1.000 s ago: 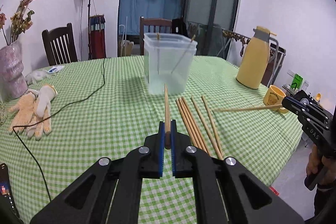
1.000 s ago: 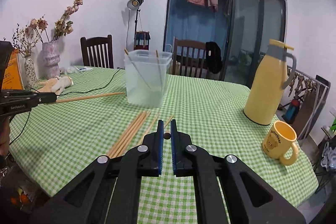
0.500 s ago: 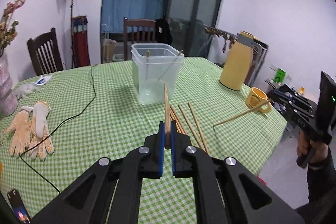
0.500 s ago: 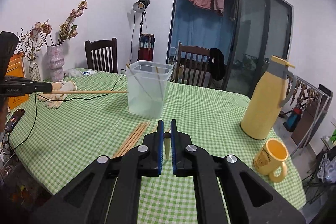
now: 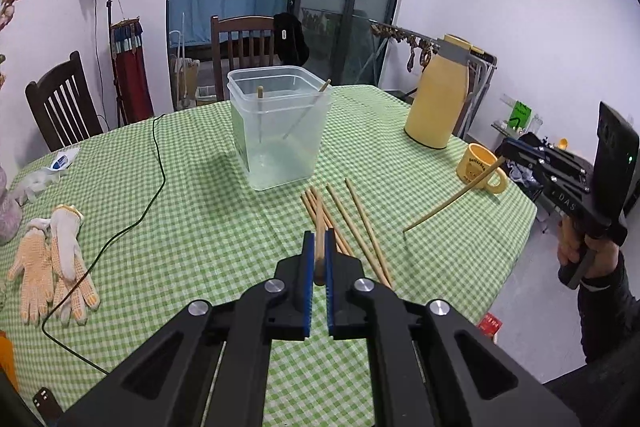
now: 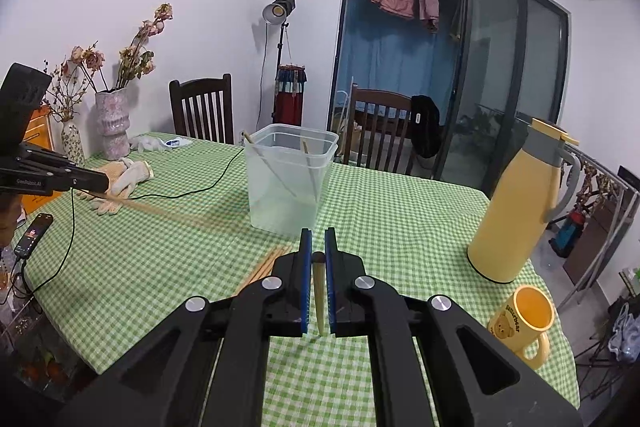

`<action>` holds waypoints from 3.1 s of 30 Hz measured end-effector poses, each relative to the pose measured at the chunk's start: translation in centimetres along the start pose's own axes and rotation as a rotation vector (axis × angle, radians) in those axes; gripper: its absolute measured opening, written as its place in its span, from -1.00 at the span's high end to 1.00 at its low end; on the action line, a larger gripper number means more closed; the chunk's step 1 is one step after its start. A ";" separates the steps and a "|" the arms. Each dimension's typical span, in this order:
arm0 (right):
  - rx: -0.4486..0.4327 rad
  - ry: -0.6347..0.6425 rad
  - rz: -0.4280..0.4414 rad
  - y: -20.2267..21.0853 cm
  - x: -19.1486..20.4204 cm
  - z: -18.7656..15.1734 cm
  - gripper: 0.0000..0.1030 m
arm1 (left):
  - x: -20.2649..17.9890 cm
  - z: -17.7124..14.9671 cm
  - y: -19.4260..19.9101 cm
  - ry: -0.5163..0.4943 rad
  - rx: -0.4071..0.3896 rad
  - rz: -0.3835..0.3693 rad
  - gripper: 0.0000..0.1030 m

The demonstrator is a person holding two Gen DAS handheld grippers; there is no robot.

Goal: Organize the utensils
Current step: 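Lift the held chopsticks with both tools toward the clear container, then lower both held chopsticks into the clear container and open both tools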

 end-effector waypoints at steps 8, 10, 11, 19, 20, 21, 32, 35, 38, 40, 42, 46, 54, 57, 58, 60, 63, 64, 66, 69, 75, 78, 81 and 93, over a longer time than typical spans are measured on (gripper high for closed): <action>-0.011 -0.015 0.001 -0.4 -0.5 0.4 0.87 | 0.8 0.1 -1.4 0.006 -0.005 0.018 1.00; -0.017 -0.017 -0.002 -0.4 -0.6 0.3 0.87 | 0.5 -1.1 -2.3 -0.022 -0.010 0.047 0.97; -0.021 -0.020 -0.001 -0.2 -0.7 0.2 0.87 | 0.1 -2.2 -3.1 -0.034 0.020 0.024 0.49; -0.043 -0.009 0.018 0.5 -0.5 -0.6 0.87 | -2.9 -16.1 -8.8 -0.129 0.330 0.081 -0.19; -0.043 -0.008 0.020 0.5 -0.5 -0.6 0.87 | -2.8 -16.9 -8.6 -0.121 0.344 0.080 -0.19; -0.043 -0.006 0.021 0.5 -0.5 -0.7 0.87 | -2.5 -17.7 -7.7 -0.086 0.337 0.065 -0.19; -0.060 -0.032 0.025 0.7 -0.7 -1.0 0.87 | -1.2 -18.7 -5.9 0.001 0.379 0.082 0.93; -0.059 -0.030 0.025 0.9 -0.6 -1.2 0.87 | -0.6 -18.1 -5.7 0.008 0.398 0.075 0.93; -0.053 -0.028 0.024 0.8 -0.6 -1.0 0.87 | 0.8 -14.8 -3.9 0.013 0.345 0.078 0.93; -0.056 -0.024 0.029 0.9 -0.5 -0.7 0.87 | 1.2 -12.6 -2.5 -0.013 0.310 0.078 0.93; -0.061 -0.020 0.035 1.0 -0.5 -0.4 0.87 | 1.5 -9.9 -1.1 -0.052 0.271 0.080 0.93; -0.055 -0.035 0.049 0.4 -0.9 0.3 0.87 | 1.6 -5.4 -0.2 -0.087 0.264 0.020 0.93; -0.053 -0.022 0.058 -0.3 -0.8 1.2 0.87 | 1.6 -0.7 0.0 -0.176 0.233 0.081 0.93; -0.067 -0.014 0.053 -0.2 -0.7 1.8 0.87 | 2.1 1.3 0.8 -0.173 0.187 0.103 0.93; -0.080 -0.010 0.050 -0.1 -0.7 2.4 0.87 | 2.3 2.0 1.0 -0.173 0.174 0.105 0.93; -0.099 0.000 0.052 0.0 -0.7 3.3 0.87 | 2.7 3.6 1.6 -0.182 0.145 0.115 0.93; -0.139 0.017 0.060 0.2 -0.8 6.0 0.87 | 3.0 6.2 2.3 -0.207 0.118 0.137 0.93; -0.158 0.021 0.070 0.3 -0.8 7.3 0.87 | 3.2 6.9 2.3 -0.213 0.114 0.139 0.93; -0.193 0.027 0.089 0.5 -0.9 9.9 0.87 | 3.6 8.7 2.1 -0.232 0.124 0.152 0.93; -0.245 0.018 0.116 0.2 -0.9 14.8 0.87 | 4.7 11.4 0.5 -0.246 0.188 0.150 0.93; -0.328 0.007 0.145 -2.2 -0.1 22.7 0.87 | 7.1 14.3 -4.4 -0.205 0.308 0.104 0.93; -0.330 0.026 0.134 -5.6 1.1 24.5 0.87 | 8.9 15.5 -6.8 -0.148 0.331 0.096 0.93; -0.283 0.000 0.128 -9.8 1.7 24.7 0.87 | 10.7 16.6 -9.2 -0.068 0.344 0.060 0.93; 0.024 -0.058 0.134 -23.6 2.2 21.9 0.87 | 13.3 18.2 -16.2 0.025 0.389 -0.019 0.93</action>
Point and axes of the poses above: each gripper's, at about its wrist camera, not at the fingertips, and y roughly against the way its jaws point, x to its left, z to its top, the point moved 2 cm from there along -y, roughly the way its jaws point, and after that the axes turned 9 degrees about -y, right-handed, at the moved point
